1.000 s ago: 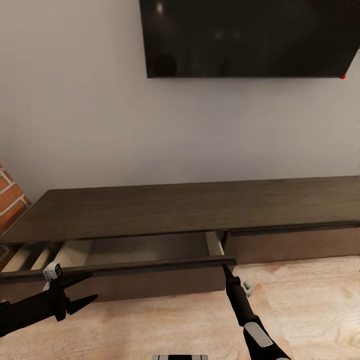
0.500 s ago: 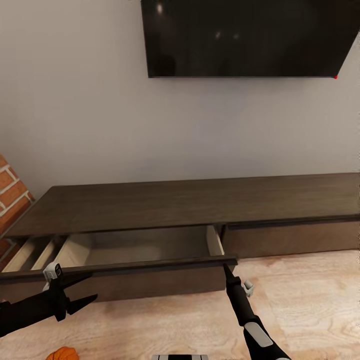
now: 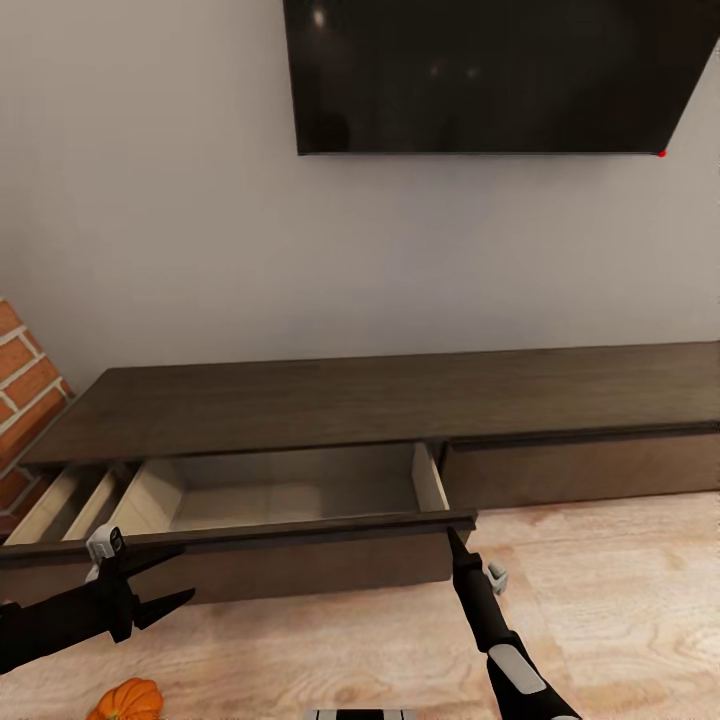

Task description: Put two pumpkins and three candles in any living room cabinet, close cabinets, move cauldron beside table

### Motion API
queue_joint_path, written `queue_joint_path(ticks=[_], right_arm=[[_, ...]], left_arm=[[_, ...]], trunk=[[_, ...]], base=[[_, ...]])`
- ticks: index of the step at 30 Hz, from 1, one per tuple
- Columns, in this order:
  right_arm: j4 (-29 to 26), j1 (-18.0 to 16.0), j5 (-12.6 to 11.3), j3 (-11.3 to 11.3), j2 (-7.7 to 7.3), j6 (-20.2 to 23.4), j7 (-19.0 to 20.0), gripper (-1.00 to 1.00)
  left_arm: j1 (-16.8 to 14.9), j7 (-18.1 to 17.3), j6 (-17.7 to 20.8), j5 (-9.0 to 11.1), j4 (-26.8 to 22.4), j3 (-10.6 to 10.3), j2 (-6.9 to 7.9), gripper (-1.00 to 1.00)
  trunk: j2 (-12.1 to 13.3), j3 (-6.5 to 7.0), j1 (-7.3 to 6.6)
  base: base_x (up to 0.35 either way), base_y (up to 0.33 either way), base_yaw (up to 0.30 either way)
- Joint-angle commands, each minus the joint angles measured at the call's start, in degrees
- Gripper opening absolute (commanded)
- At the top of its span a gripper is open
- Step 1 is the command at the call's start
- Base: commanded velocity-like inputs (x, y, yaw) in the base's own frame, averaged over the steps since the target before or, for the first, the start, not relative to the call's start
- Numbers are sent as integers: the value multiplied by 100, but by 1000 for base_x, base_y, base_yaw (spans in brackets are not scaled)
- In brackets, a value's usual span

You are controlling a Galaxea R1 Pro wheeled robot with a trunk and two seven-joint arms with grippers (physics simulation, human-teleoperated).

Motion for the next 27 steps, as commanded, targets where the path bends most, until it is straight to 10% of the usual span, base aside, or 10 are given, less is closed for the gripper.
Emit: queue_joint_path(ticks=[1, 27], right_arm=[[119, 4, 71, 230, 4, 21, 38, -100], [120, 4, 72, 230, -4, 22, 35, -100]], left_arm=[[-4, 0, 0, -1, 2, -4, 0, 100], [-4, 0, 0, -2, 2, -4, 0, 100]], trunk=[[0, -1, 0], [0, -1, 0]], base=[[-53, 0, 0], [-59, 0, 0]])
